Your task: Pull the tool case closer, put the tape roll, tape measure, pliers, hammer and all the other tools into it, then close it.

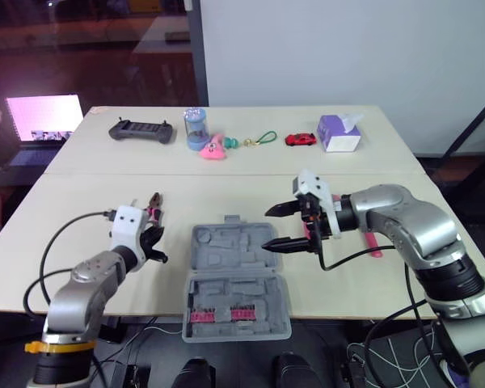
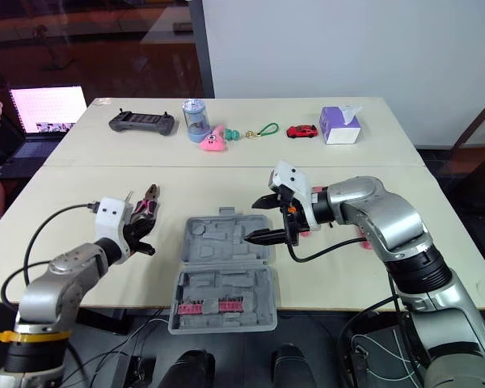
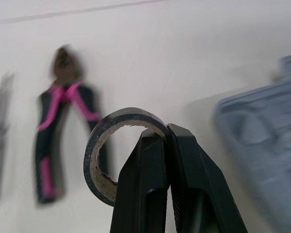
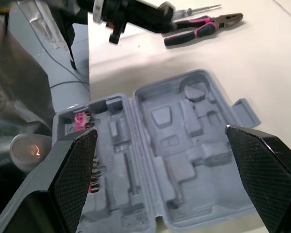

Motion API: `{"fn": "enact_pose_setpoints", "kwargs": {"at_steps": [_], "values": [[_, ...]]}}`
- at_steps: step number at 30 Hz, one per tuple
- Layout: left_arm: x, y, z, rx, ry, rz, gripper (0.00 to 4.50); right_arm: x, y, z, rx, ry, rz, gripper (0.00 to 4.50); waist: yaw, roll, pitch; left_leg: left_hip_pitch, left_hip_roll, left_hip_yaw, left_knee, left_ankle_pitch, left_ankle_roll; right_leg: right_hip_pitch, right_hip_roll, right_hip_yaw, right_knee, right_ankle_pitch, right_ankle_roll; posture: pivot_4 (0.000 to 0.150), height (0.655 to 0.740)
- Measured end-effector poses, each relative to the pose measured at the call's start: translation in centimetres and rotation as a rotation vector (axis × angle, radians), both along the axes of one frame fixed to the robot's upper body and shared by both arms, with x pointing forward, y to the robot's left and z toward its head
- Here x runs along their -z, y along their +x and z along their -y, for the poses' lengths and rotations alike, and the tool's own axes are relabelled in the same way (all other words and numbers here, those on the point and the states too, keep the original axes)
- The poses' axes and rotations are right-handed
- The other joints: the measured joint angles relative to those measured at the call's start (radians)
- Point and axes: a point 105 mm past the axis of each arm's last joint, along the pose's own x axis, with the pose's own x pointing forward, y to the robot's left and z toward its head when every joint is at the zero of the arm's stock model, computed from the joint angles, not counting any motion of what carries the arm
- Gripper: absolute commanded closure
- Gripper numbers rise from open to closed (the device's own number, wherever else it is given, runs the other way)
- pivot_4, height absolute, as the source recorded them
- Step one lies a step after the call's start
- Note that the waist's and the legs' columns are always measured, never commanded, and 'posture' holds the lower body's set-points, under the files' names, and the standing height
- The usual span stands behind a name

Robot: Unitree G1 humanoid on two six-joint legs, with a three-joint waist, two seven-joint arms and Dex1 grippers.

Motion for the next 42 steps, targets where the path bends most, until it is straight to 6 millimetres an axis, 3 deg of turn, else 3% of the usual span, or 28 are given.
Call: {"fn": "enact_pose_setpoints", "kwargs": {"at_steps": [3,10,19,32,42], "values": [[-1.4,0.7,1.6,0.174,0.024,-0.031,4.46,0.1,-0.4,-0.4,0.003,0.008,0.003,0.00,-0.003,0.000,0.000,0.000,0.000,0.000,0.000,0.000,0.000,0.000,0.000,0.000,0.000,0.000,0.000,0.150,0.7400],[-1.9,3.2,3.8,0.436,0.145,-0.168,4.46,0.8,-1.8,-1.1,0.020,0.051,-0.017,0.00,-0.006,0.000,0.000,0.000,0.000,0.000,0.000,0.001,-0.002,0.000,0.000,0.000,0.000,0.000,0.000,0.150,0.7400],[1.3,3.6,4.6,0.678,0.294,-0.335,4.46,1.6,-2.9,-1.9,0.061,0.095,-0.019,0.00,-0.026,0.000,0.001,-0.001,0.000,0.000,0.000,0.002,-0.004,-0.001,0.001,0.000,0.001,0.000,0.000,0.150,0.7400],[3.0,3.9,4.7,0.759,0.362,-0.387,4.46,1.6,-2.8,-2.1,0.108,0.107,-0.009,0.00,-0.031,-0.001,0.001,-0.001,0.000,0.000,0.001,0.001,0.000,-0.001,0.001,0.000,0.002,0.000,0.000,0.150,0.7400],[3.1,3.9,4.5,0.760,0.371,-0.422,4.46,1.7,-2.6,-1.5,0.140,0.097,-0.002,0.00,-0.031,0.000,0.000,0.000,0.000,0.000,0.001,0.000,0.000,-0.001,0.001,0.000,0.002,0.000,0.000,0.150,0.7400]]}}
